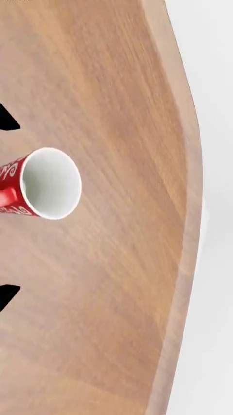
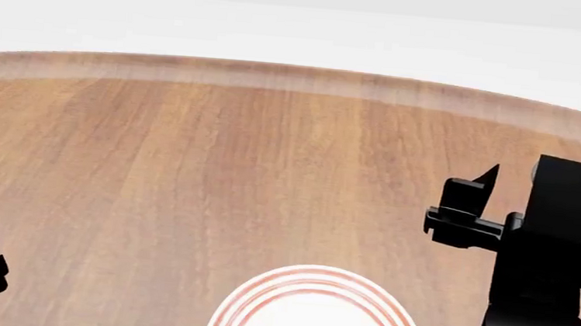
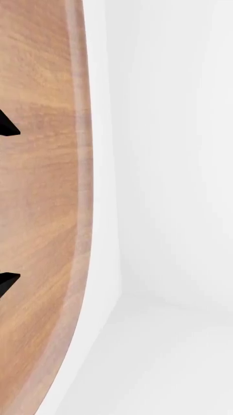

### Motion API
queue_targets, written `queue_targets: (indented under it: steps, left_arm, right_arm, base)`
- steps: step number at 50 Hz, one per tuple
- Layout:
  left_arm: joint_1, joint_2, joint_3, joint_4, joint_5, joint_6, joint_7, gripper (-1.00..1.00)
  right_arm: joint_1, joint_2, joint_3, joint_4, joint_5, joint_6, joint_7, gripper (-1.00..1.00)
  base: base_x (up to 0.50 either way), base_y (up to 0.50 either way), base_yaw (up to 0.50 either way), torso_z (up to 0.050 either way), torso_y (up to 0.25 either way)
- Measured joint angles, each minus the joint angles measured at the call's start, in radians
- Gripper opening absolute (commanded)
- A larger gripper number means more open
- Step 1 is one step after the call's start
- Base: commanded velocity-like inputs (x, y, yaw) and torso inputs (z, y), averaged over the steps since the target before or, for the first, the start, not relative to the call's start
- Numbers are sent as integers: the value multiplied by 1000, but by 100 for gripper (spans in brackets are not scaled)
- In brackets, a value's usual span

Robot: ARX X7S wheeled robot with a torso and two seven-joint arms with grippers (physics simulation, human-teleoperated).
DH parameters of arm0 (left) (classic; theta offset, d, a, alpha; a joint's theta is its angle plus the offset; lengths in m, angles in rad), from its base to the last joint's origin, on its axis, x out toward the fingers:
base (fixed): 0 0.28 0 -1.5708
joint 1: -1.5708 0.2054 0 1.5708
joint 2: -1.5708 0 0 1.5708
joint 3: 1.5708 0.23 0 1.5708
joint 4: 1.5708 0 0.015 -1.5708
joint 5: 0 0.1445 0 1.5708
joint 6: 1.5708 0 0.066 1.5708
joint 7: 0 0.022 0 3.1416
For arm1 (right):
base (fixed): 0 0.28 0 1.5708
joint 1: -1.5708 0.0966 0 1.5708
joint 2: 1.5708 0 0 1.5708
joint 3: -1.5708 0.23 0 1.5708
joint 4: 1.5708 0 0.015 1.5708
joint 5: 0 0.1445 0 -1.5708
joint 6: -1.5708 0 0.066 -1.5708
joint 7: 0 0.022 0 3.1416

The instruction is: Pick up the red mug and put it on the plate

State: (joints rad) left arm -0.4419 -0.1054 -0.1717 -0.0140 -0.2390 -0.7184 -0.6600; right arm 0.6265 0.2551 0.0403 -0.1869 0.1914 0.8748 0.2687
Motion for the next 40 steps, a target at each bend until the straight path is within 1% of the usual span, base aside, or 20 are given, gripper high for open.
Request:
queue_targets:
  steps: [20,40]
  left_arm:
    - [-31,-11,11,-80,-21,-6,0,100]
    - [-112,-30,19,-330,-15,78,17,100]
  right_arm:
    - [1,2,-8,10,6,-3,4,100]
    - [-2,2,-19,28,10,-18,7,100]
  base:
    - [0,0,0,0,0]
    - [0,0,0,0,0]
